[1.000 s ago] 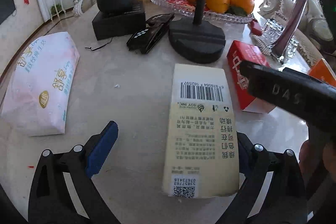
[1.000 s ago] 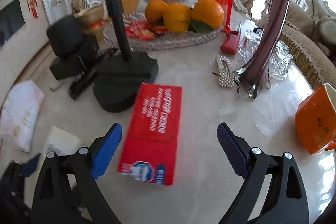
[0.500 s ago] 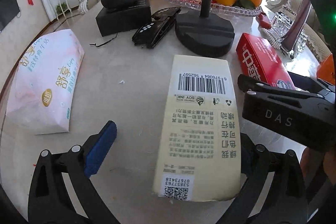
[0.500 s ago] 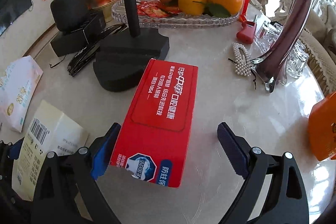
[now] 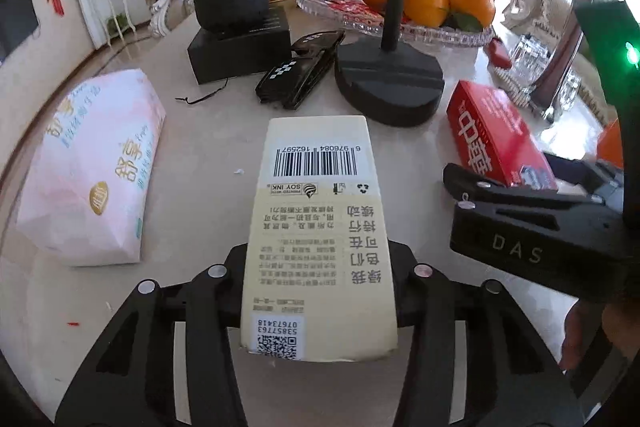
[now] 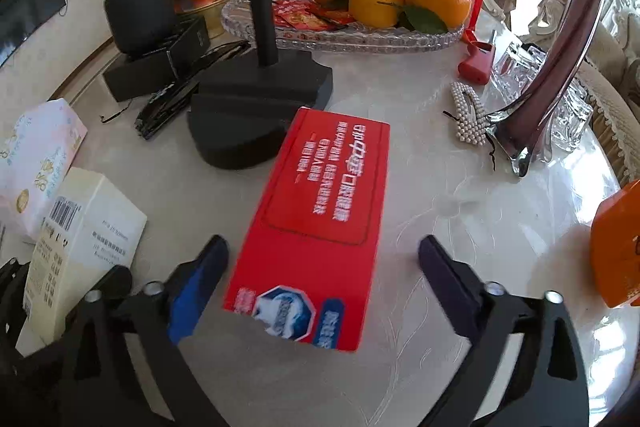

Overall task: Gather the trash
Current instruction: 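Grasp the cream barcode box with the left tool while the right tool grasps the red box, then carry cream box and red box to the wastebasket and open both tools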

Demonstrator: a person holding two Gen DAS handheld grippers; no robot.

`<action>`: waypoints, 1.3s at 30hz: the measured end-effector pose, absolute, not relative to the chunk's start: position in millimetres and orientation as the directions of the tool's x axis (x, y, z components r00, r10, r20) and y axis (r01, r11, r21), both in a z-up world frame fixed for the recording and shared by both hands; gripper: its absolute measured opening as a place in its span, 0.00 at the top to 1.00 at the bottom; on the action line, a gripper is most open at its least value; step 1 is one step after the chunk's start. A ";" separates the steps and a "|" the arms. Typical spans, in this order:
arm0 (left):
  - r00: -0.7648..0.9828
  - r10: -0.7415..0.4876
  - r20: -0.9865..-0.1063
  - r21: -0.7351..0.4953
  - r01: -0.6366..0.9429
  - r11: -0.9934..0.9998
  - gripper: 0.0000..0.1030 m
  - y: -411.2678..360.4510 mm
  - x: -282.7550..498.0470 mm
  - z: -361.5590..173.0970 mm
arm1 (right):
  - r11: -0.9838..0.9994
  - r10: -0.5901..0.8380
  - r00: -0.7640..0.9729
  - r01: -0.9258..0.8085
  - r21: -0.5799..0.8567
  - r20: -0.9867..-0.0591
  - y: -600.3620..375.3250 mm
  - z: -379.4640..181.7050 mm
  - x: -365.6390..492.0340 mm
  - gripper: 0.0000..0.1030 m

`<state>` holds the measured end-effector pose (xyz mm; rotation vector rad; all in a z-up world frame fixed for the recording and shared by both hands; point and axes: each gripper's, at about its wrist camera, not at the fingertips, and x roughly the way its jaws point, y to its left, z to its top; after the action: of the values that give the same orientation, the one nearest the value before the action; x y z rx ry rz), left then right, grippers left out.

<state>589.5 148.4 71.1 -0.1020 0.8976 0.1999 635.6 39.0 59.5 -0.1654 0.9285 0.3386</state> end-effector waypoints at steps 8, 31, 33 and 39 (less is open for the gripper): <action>0.619 0.093 -0.780 -0.040 -0.197 0.980 0.55 154.9 585.0 72.3 | 0.932 0.290 0.531 -0.347 0.107 -0.796 23.4 64.9 635.9 0.51; 0.741 0.035 -0.670 -0.047 -0.090 0.995 0.55 99.2 166.2 130.3 | 0.934 0.338 0.730 -0.337 0.117 -0.594 -198.2 157.1 205.0 0.51; 0.746 0.048 -0.665 -0.058 -0.116 0.992 0.55 102.3 112.2 136.8 | 0.941 0.325 0.724 -0.308 0.137 -0.608 -218.8 152.1 168.3 0.51; 0.712 0.019 -0.702 -0.051 -0.076 0.996 0.55 71.9 20.8 106.5 | 0.908 0.395 0.557 -0.357 0.219 -0.731 -214.9 89.2 104.1 0.51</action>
<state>20.8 71.9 106.5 -0.0776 0.7764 0.0525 104.1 -214.9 89.2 0.0476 0.8740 0.4440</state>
